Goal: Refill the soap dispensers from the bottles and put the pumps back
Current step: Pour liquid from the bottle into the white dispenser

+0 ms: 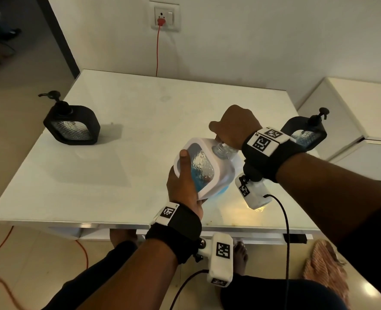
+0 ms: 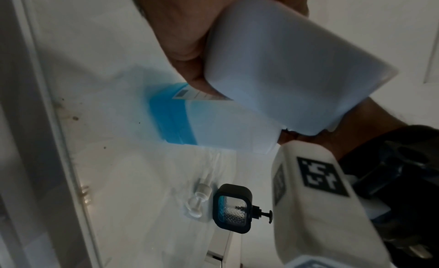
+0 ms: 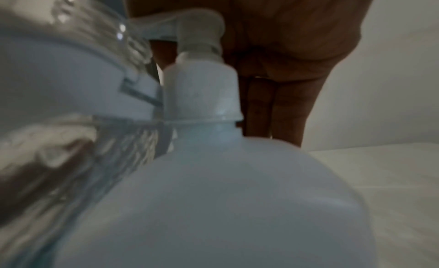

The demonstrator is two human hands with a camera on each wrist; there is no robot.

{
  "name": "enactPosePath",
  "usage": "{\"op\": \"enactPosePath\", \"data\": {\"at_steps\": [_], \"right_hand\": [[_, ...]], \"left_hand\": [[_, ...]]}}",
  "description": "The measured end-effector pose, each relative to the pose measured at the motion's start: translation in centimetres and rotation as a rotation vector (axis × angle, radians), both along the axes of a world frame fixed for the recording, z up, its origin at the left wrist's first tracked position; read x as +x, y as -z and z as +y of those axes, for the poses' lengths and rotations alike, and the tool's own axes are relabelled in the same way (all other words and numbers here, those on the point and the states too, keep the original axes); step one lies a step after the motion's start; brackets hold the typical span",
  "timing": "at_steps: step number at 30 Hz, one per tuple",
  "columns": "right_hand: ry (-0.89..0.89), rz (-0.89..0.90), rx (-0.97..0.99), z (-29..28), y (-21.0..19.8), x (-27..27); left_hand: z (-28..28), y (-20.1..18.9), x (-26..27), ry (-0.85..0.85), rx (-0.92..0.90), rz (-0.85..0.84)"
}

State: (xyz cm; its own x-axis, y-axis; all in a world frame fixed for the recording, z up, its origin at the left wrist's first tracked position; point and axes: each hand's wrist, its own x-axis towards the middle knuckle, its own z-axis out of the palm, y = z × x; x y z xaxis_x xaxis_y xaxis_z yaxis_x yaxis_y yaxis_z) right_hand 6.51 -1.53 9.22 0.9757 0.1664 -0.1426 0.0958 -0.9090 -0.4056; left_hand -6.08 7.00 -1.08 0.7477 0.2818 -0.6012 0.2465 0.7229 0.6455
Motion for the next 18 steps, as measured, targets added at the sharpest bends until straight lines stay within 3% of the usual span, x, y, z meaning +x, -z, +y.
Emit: {"op": "enactPosePath", "data": {"at_steps": [6, 18], "right_hand": [[-0.026, 0.090, 0.079, 0.01, -0.73, 0.08], [-0.026, 0.012, -0.027, 0.18, -0.13, 0.14]], "left_hand": [[0.27, -0.12, -0.11, 0.006, 0.001, 0.008], [0.18, -0.20, 0.03, -0.005, -0.013, 0.006]]}}
